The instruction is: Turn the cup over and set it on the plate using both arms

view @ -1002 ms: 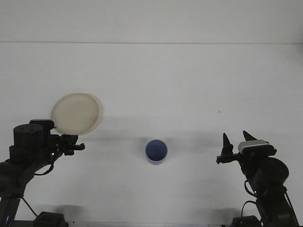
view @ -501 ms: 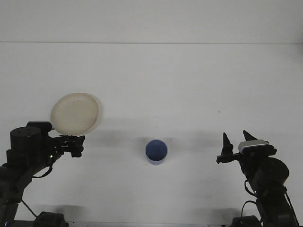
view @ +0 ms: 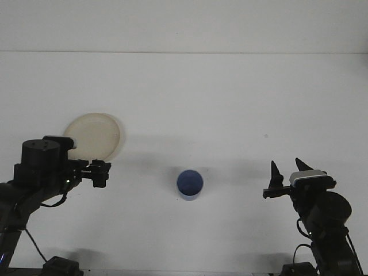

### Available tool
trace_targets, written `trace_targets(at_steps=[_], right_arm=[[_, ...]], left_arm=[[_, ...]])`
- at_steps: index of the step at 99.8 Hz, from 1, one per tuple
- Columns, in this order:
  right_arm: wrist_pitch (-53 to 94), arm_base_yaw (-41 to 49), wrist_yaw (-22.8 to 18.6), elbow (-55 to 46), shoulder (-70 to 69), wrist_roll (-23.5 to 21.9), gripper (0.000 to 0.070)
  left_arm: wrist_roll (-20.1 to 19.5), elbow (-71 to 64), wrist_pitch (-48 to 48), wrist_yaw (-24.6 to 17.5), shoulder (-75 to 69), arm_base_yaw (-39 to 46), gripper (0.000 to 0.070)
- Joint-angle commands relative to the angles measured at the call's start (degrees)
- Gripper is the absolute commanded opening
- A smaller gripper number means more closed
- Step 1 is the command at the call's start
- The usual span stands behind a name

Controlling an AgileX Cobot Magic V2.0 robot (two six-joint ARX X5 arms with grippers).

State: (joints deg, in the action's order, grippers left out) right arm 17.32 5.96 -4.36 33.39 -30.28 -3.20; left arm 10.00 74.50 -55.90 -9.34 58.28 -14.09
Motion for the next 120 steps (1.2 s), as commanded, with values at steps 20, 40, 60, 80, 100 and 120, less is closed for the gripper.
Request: trace_targets(at_steps=[20, 40, 60, 80, 100, 120], right_arm=[[-0.6, 0.1, -0.1, 0.3, -0.1, -0.2, 0.0469], [-0.6, 0.1, -0.1, 0.3, -0.1, -0.2, 0.0469], [-0.6, 0.1, -0.1, 0.3, -0.1, -0.2, 0.0469], [-0.6, 0.1, -0.1, 0.3, -0.1, -0.2, 0.0469], [-0.6, 0.1, -0.1, 0.3, -0.1, -0.2, 0.0469], [-0.6, 0.1, -0.1, 0.3, -0.1, -0.2, 0.0469]], left_arm=[[2.1, 6.2, 0.3, 2.1, 10.9, -12.2, 0.0477], [2.9, 9.5, 2.1, 2.1, 19.9, -21.0, 0.0477], [2.8, 14.2, 2.7, 3.4, 28.5, -27.2, 0.0477], [1.4, 17.7, 3.4, 3.6, 35.4, -30.8, 0.0477], [0.7, 18.2, 3.4, 3.6, 40.6, -31.4, 0.0477], [-0.3, 18.2, 3.4, 3.6, 44.4, -31.3, 0.0475]])
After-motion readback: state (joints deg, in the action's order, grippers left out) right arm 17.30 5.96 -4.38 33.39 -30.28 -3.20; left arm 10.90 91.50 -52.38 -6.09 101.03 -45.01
